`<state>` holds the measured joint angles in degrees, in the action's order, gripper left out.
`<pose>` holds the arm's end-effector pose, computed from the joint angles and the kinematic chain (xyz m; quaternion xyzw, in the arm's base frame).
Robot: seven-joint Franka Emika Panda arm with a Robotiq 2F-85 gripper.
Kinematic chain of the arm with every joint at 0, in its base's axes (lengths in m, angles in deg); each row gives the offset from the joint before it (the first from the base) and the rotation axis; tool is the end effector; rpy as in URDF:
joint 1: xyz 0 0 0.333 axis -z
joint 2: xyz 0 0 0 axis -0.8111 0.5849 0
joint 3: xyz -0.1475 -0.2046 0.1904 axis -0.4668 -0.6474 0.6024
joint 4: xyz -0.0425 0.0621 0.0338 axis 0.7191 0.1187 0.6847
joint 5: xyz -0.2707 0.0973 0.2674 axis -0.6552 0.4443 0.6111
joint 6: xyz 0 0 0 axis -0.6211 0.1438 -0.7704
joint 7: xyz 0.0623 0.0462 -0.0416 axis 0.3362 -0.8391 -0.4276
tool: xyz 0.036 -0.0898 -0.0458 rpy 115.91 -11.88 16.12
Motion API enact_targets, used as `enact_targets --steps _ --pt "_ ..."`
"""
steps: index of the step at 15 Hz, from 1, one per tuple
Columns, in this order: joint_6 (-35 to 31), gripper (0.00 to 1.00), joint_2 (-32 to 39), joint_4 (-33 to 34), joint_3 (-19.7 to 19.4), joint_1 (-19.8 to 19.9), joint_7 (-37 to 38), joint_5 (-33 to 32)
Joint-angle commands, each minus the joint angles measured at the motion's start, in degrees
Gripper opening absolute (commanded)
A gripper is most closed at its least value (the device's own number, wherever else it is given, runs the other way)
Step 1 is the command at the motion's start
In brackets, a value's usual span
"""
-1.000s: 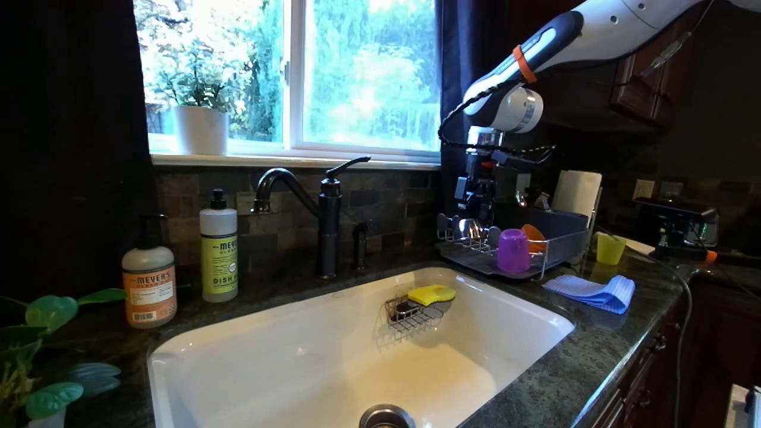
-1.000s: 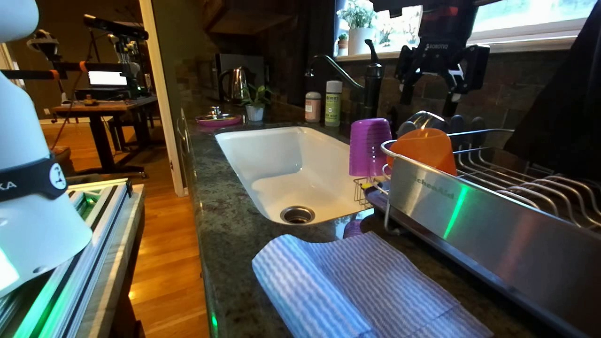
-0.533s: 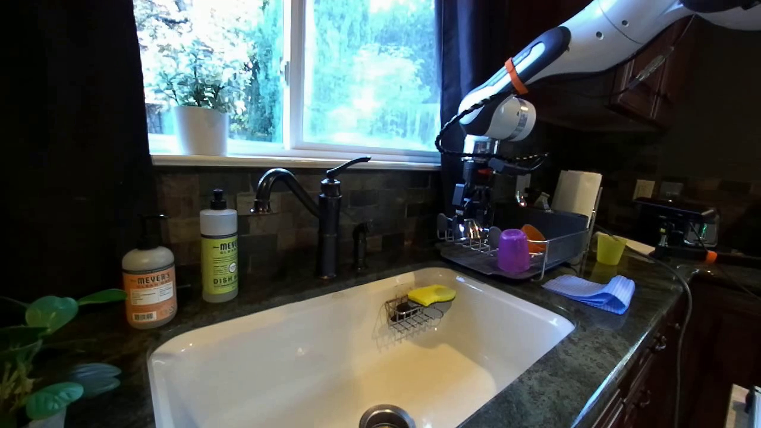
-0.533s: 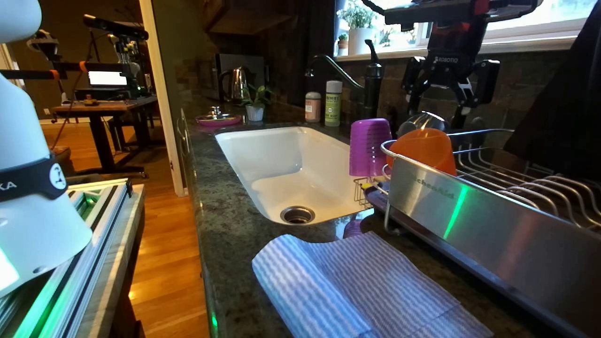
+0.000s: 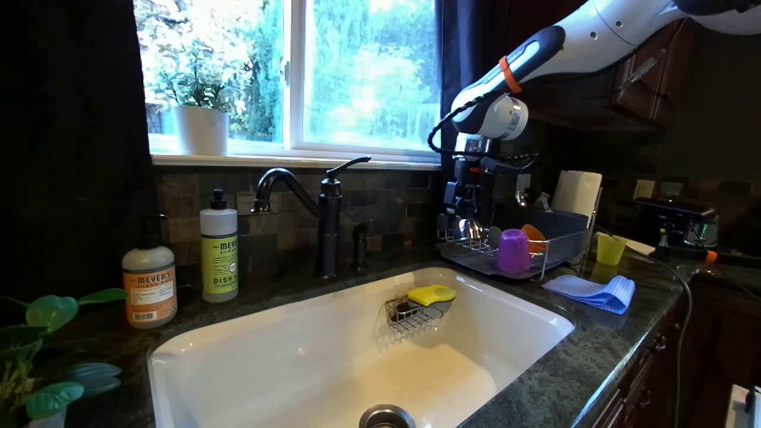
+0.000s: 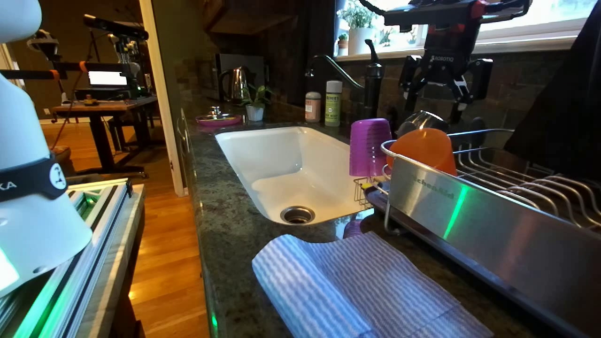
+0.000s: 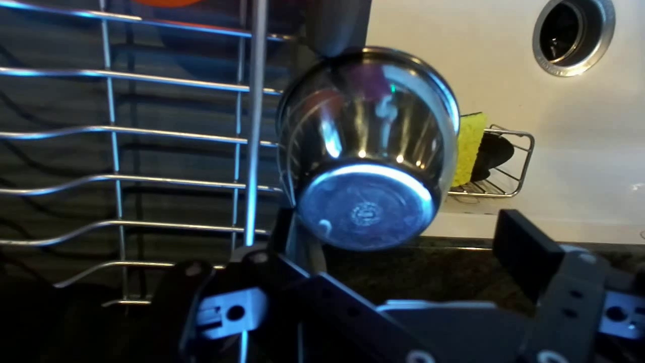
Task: Move the silver bowl to the right
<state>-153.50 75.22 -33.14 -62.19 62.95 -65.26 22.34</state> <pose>0.6386 -0.1267 0.3490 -0.9982 -0.0521 -0.0047 0.0300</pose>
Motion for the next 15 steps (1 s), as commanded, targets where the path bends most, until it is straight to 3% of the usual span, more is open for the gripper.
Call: enact_targets --steps 1,10,12,14,15 --pt "0.48 1.00 0.89 0.52 0.69 0.59 -0.10 0.11" --pt "3.26 1.00 1.97 0.76 0.57 0.71 0.49 -0.35" --pt "3.36 0.74 1.91 0.67 0.42 0.69 0.83 -0.60" --pt "3.09 0.60 1.49 0.57 0.15 0.73 1.02 -1.08" --pt "3.12 0.59 1.16 0.54 0.11 0.73 1.01 -1.15"
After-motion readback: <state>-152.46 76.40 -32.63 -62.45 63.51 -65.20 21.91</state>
